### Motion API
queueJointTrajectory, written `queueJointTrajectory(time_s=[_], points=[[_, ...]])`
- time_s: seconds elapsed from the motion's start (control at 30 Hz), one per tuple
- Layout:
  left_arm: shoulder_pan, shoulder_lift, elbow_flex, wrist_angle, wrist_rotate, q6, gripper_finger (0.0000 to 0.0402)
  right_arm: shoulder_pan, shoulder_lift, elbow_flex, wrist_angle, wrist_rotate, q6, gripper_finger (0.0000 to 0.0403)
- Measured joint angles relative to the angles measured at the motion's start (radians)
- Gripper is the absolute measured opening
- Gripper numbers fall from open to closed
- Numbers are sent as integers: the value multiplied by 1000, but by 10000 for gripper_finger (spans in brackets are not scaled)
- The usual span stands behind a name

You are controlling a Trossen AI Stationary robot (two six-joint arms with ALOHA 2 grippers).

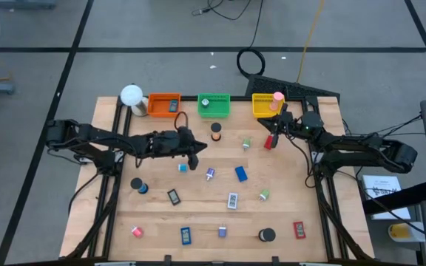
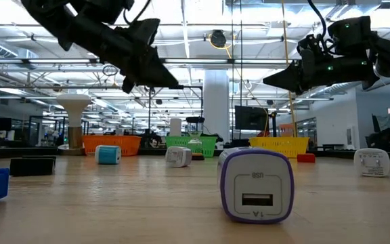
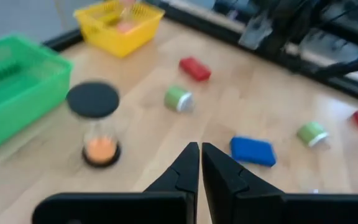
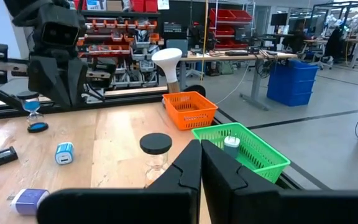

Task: Pick & Place Office items
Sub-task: Put the light blue charger adapter into the green basket

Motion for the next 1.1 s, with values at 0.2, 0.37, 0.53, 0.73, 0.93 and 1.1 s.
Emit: queueJointTrajectory(time_s=[0.2, 0.37, 0.53, 0.73, 0.93, 1.1], points=[[-26, 0, 80, -227, -20, -55, 42, 0, 0, 0, 0, 1, 0, 0], [-49, 0, 99, -355, -15, -118, 94, 0, 0, 0, 0, 2, 0, 0], [-63, 0, 99, -425, -15, -159, 154, 0, 0, 0, 0, 2, 0, 0], [-78, 0, 99, -512, 48, -162, 223, 0, 0, 0, 0, 2, 3, 0], [-92, 0, 99, -591, 46, -141, 273, 0, 0, 0, 1, 3, 3, 0], [-112, 0, 70, -600, 28, -107, 284, 0, 0, 0, 3, 3, 3, 0]])
